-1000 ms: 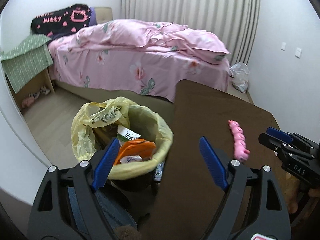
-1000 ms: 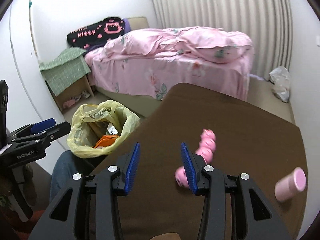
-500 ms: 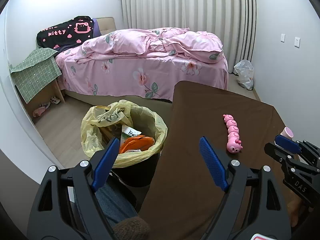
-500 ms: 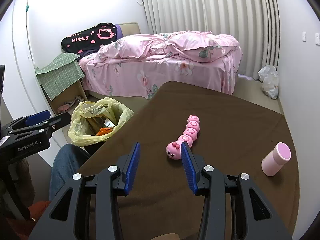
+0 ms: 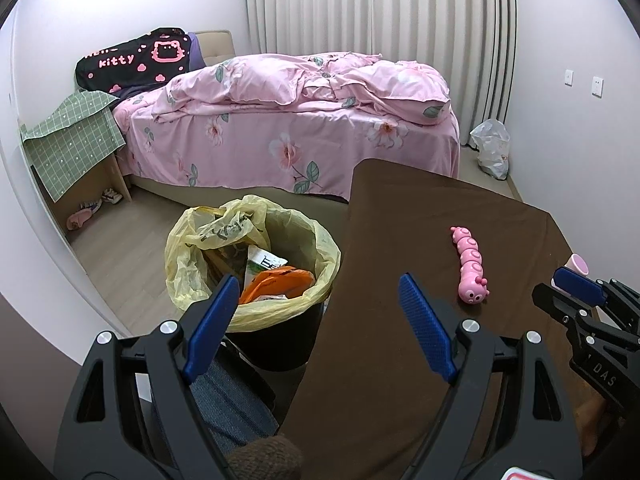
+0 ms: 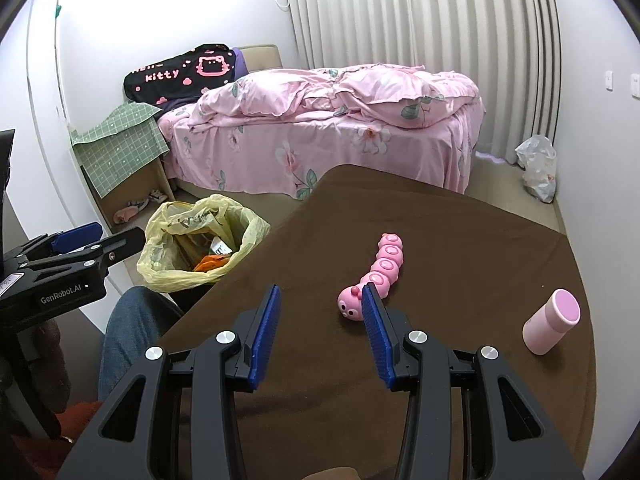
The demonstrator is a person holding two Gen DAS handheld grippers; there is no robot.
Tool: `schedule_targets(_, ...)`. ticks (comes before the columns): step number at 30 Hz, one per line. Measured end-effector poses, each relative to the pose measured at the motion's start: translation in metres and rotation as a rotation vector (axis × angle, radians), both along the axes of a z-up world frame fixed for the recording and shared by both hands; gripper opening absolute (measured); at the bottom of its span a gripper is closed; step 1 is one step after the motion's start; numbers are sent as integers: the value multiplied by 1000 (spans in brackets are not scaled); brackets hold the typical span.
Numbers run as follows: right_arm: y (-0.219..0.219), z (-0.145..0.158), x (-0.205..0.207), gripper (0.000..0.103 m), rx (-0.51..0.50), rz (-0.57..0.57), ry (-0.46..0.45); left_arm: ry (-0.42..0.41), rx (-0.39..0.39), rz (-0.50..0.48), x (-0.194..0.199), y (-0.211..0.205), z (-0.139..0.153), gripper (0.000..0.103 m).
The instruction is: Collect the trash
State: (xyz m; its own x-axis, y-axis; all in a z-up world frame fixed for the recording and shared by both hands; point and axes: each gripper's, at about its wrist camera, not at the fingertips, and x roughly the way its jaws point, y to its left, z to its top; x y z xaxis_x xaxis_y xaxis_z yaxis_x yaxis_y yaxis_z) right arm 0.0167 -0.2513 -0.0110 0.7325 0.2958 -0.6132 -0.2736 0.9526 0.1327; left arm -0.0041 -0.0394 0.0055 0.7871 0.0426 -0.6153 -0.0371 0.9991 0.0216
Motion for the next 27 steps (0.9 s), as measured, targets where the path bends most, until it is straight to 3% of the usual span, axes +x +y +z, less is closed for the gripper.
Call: schedule_targets(27,0,6,0,40,-12,-2,-4,6,-4,-14,-1,1,0,78)
